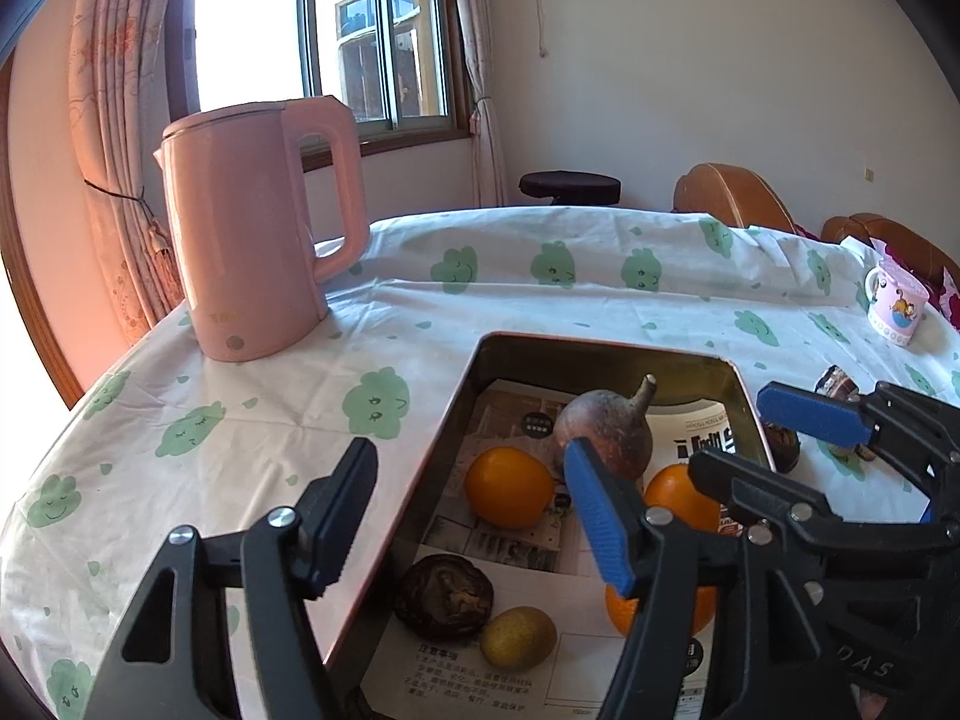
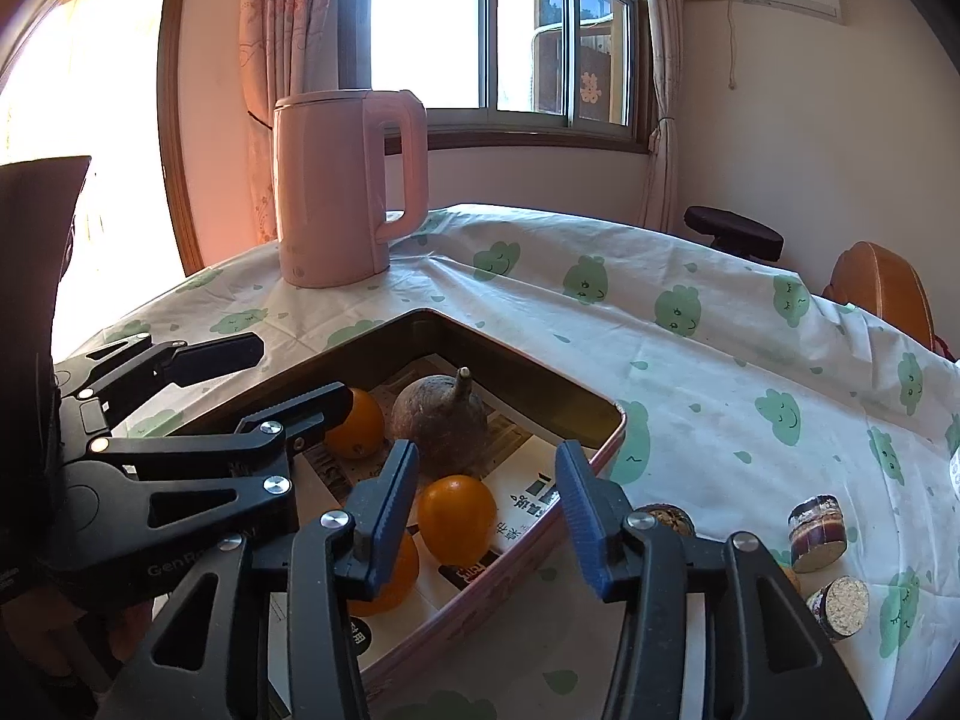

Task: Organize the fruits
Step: 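Move both grippers away from the tin toward the remaining items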

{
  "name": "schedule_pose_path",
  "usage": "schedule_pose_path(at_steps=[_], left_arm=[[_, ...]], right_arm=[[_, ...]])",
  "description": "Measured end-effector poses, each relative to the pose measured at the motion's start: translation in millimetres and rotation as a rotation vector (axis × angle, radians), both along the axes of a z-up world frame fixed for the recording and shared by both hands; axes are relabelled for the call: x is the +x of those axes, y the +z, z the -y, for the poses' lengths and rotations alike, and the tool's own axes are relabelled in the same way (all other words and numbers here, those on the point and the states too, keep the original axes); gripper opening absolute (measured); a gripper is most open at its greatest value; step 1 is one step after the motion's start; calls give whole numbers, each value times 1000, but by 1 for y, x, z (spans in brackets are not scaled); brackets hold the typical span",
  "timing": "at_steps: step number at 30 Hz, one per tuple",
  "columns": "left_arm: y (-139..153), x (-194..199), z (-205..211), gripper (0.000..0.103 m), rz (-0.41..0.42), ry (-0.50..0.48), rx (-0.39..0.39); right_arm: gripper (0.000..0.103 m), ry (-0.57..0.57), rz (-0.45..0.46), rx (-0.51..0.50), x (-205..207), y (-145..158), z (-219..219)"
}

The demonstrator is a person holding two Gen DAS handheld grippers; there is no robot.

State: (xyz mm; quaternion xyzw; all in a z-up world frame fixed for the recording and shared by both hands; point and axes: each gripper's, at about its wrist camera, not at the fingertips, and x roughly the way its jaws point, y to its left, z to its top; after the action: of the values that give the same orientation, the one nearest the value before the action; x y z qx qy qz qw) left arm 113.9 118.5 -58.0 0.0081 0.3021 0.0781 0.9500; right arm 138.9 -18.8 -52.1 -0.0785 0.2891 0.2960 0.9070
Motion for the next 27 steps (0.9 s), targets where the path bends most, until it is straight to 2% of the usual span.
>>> schedule_pose_path(at_steps=[5, 8, 12, 15, 21, 27], left_arm=[[0, 0, 0, 70, 2, 8, 2], [1, -3, -3, 77, 18, 22, -2], [6, -13, -3, 100, 75, 38, 12], [9, -18, -4, 100, 112, 49, 11], [11, -20, -10, 100, 128, 77, -34], [12, -18, -6, 100, 134, 68, -52]], right_arm=[[55, -1, -2, 1, 1, 0, 0], [56, -5, 3, 4, 1, 0, 2], [59, 5, 44, 32, -6, 5, 13], [59, -39, 99, 3, -9, 10, 37], [59, -157, 44, -30, 19, 5, 90], [59, -86, -19, -127, 34, -11, 69]])
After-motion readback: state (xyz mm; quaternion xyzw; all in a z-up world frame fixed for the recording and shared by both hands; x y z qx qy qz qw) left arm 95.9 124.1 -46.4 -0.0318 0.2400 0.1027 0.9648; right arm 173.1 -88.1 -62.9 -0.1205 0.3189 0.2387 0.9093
